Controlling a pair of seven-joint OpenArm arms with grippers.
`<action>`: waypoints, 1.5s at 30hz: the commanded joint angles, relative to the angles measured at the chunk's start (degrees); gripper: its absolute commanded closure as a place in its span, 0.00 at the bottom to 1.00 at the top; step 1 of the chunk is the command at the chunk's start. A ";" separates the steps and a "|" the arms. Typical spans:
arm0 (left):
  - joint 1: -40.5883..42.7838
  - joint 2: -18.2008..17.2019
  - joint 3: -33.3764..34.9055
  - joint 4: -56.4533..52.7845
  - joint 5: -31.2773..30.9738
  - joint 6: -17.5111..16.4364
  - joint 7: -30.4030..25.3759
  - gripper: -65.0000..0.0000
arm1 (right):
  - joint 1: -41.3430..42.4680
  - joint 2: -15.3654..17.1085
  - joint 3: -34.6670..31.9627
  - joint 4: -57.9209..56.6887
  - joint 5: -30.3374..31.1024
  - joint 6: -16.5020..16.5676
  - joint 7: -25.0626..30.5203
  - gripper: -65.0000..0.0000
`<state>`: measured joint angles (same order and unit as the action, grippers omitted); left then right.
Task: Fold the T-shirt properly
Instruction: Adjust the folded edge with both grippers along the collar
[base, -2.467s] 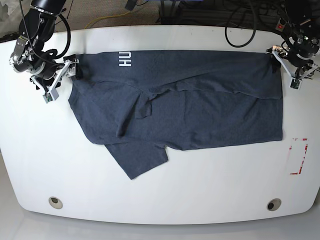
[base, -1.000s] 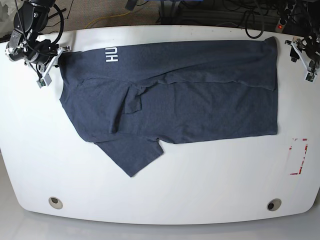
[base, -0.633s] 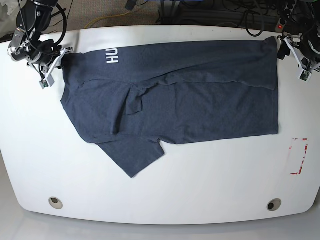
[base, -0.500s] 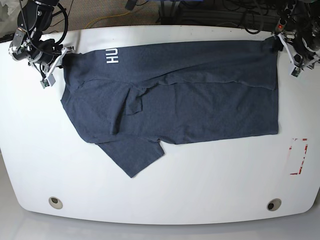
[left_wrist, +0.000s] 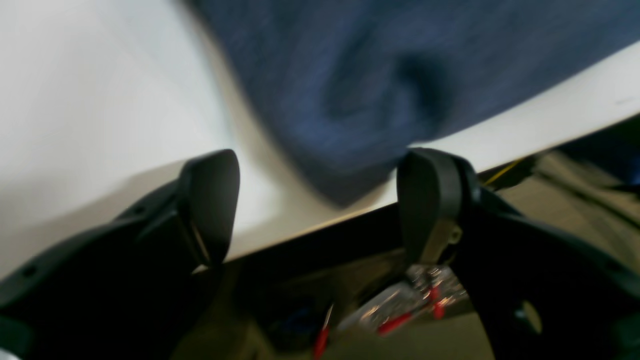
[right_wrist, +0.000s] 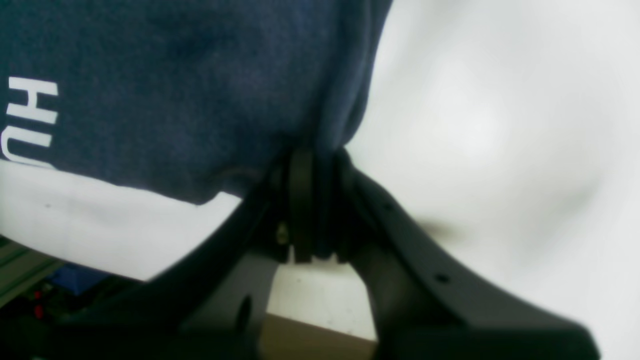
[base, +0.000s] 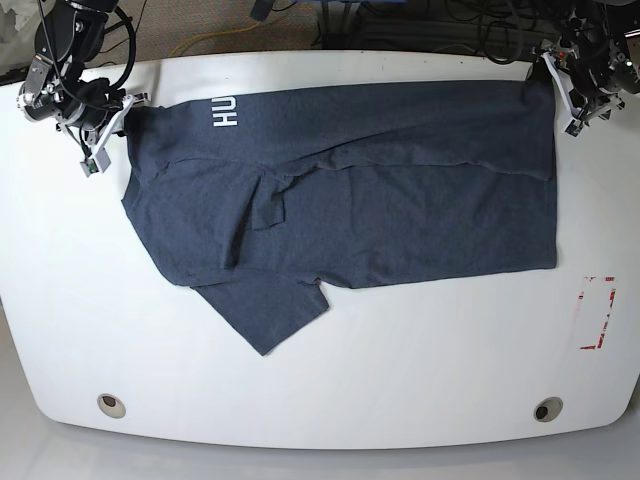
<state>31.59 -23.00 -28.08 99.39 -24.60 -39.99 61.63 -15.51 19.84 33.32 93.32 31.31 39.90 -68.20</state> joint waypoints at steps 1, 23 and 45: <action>-0.69 -0.78 -0.36 -0.45 1.79 -0.01 -0.22 0.41 | 0.25 1.04 0.39 0.79 0.73 0.10 0.29 0.95; -0.52 -7.28 -0.63 4.65 1.79 -0.01 -0.04 0.75 | -2.12 2.71 0.39 0.88 0.73 0.10 0.29 0.96; 2.91 -8.34 -0.89 5.26 1.96 -0.01 -0.22 0.81 | -9.06 3.68 0.57 7.03 1.09 0.10 0.20 0.95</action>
<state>33.71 -30.11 -28.34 103.63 -22.52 -40.12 61.71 -23.44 22.57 33.34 96.77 31.94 39.92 -68.20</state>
